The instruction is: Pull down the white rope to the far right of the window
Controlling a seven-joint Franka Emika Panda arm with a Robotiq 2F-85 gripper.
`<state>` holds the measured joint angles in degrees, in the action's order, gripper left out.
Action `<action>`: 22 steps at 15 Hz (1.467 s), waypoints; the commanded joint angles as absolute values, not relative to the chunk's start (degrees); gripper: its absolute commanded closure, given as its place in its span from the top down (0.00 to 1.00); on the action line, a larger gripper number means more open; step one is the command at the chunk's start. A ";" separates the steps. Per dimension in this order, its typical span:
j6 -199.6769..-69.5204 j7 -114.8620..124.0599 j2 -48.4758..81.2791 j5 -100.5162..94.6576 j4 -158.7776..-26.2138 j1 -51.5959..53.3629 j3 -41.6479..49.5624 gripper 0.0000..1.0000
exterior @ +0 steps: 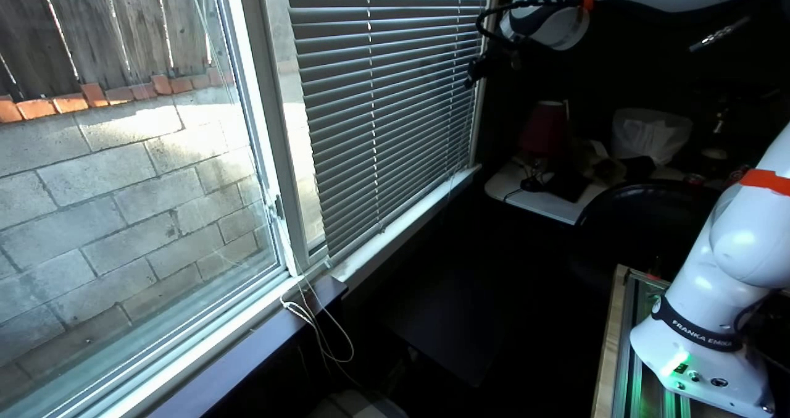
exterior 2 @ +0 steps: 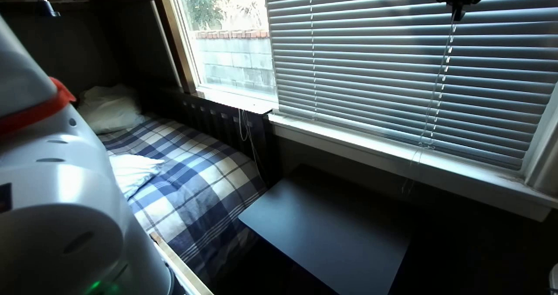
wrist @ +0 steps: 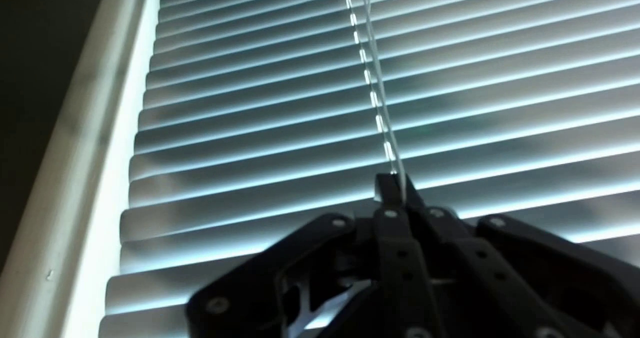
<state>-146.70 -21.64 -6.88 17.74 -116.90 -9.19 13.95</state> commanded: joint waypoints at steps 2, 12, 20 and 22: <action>-148.54 -23.95 -7.50 20.31 -116.86 -8.26 14.36 0.00; -149.76 -23.52 -6.39 17.20 -114.20 -9.83 15.82 0.00; -155.02 -21.90 -2.34 15.02 -113.07 -12.77 17.71 0.00; -156.63 -21.84 -0.61 15.32 -112.30 -13.76 18.75 0.00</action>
<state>-155.11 -22.98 -3.76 15.90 -113.61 -12.41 17.50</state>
